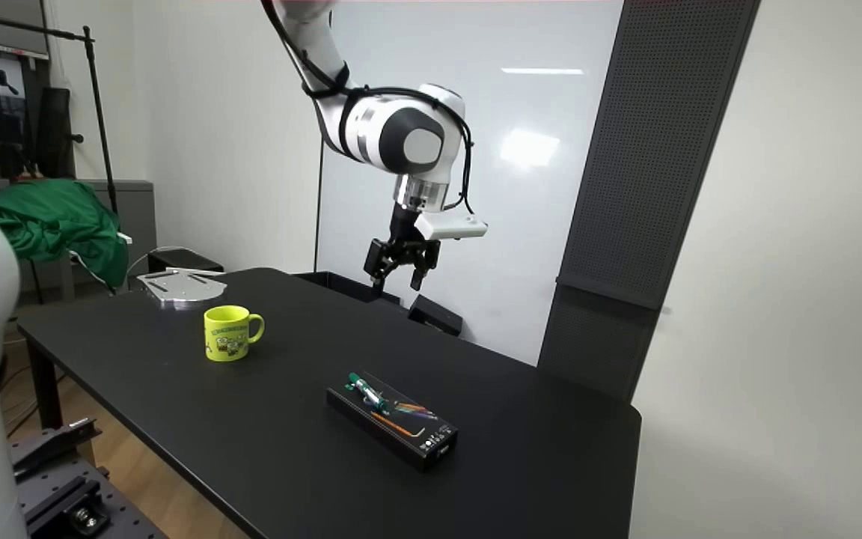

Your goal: Put the marker in the green cup

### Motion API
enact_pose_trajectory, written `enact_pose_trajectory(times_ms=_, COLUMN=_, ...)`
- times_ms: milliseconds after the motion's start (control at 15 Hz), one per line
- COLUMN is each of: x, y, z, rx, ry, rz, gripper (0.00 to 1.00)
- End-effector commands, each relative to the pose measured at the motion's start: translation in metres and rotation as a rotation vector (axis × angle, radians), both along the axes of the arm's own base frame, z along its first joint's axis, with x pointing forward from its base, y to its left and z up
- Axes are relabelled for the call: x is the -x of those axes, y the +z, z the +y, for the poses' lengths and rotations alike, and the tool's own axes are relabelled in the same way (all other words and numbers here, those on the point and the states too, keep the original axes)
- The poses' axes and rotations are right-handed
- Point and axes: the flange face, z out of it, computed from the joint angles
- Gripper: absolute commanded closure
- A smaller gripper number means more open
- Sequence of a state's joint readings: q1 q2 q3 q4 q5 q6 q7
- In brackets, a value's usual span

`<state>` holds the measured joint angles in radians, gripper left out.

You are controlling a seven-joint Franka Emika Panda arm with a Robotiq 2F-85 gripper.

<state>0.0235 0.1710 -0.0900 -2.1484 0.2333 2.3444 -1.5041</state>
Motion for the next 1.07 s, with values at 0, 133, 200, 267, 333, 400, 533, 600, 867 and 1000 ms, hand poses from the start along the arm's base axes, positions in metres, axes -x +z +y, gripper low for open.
enact_pose_trajectory(times_ms=0, x=-0.028, y=-0.031, z=-0.002, rx=0.023, ry=0.002, rz=0.056, gripper=0.0)
enact_pose_trajectory(times_ms=133, x=-0.015, y=-0.032, z=0.0, rx=0.02, ry=0.011, rz=0.053, gripper=0.0)
enact_pose_trajectory(times_ms=200, x=-0.018, y=-0.042, z=-0.001, rx=0.029, ry=0.009, rz=0.072, gripper=0.0)
enact_pose_trajectory(times_ms=267, x=-0.021, y=-0.048, z=-0.001, rx=0.035, ry=0.009, rz=0.083, gripper=0.0)
enact_pose_trajectory(times_ms=333, x=-0.023, y=-0.051, z=-0.002, rx=0.036, ry=0.008, rz=0.088, gripper=0.0)
enact_pose_trajectory(times_ms=400, x=-0.024, y=-0.052, z=-0.002, rx=0.036, ry=0.008, rz=0.088, gripper=0.0)
enact_pose_trajectory(times_ms=533, x=-0.026, y=-0.049, z=-0.002, rx=0.035, ry=0.008, rz=0.087, gripper=0.0)
enact_pose_trajectory(times_ms=600, x=-0.026, y=-0.049, z=-0.002, rx=0.035, ry=0.008, rz=0.086, gripper=0.0)
enact_pose_trajectory(times_ms=867, x=-0.012, y=-0.078, z=0.013, rx=0.065, ry=0.035, rz=0.133, gripper=0.0)
enact_pose_trajectory(times_ms=1000, x=-0.002, y=-0.095, z=0.019, rx=0.082, ry=0.047, rz=0.149, gripper=0.0)
